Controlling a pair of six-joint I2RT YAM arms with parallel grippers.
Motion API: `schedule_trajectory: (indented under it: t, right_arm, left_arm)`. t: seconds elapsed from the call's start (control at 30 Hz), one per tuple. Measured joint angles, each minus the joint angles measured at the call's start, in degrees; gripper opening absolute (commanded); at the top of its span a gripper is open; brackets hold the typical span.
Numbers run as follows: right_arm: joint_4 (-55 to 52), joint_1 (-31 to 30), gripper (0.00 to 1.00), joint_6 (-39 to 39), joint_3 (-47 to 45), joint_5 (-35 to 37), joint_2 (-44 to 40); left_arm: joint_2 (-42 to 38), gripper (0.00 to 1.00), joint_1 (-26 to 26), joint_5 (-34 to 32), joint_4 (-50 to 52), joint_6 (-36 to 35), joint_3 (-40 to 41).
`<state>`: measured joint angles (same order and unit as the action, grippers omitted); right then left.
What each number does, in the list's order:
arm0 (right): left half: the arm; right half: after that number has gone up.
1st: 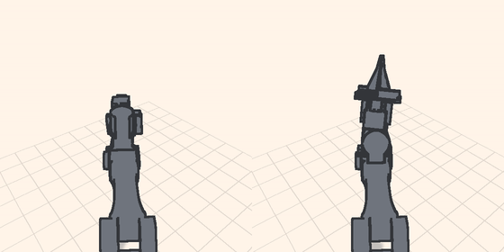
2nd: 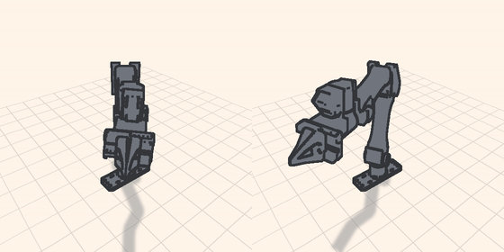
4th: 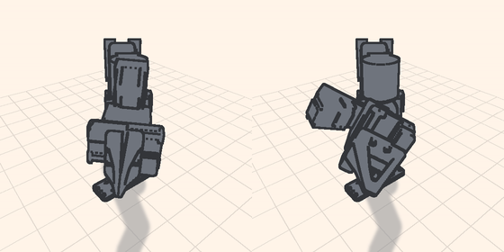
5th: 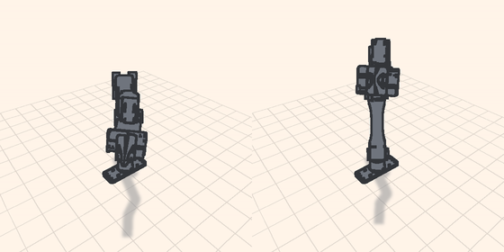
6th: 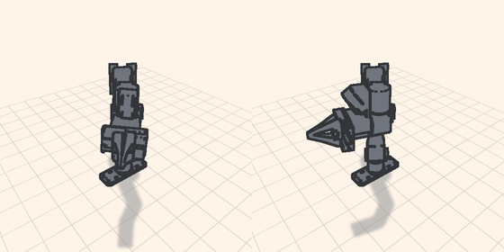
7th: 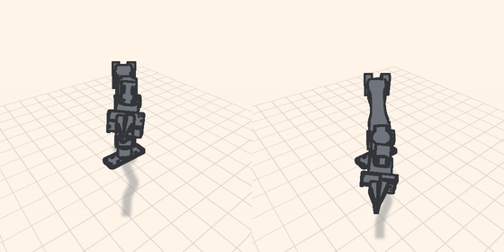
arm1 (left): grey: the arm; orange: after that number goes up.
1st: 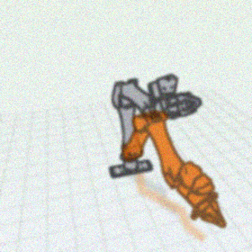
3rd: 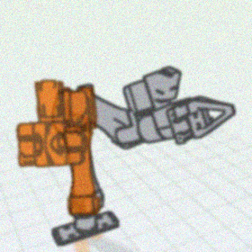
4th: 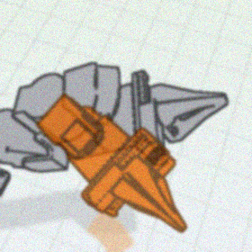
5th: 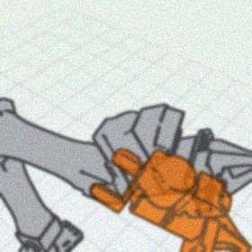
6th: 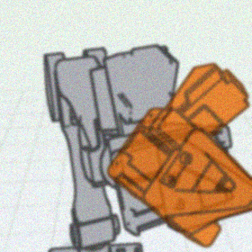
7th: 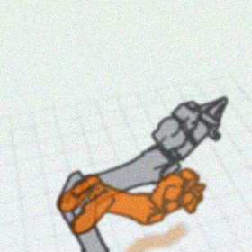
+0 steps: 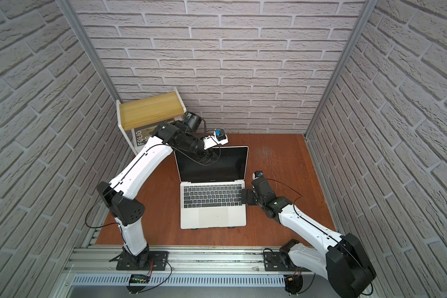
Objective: Close the laptop lid and set it aside
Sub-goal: Close the lid of the laptop.
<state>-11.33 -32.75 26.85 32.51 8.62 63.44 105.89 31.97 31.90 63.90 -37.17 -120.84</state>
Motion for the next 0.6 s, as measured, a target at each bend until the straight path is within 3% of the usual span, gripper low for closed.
schedule_trajectory:
  t: [0.6]
  right_arm:
    - [0.2,-0.2,0.95,1.9,0.1,0.2,0.4]
  left_arm:
    - [-7.9,0.55,2.4,-3.3,-6.0,-0.4,10.6]
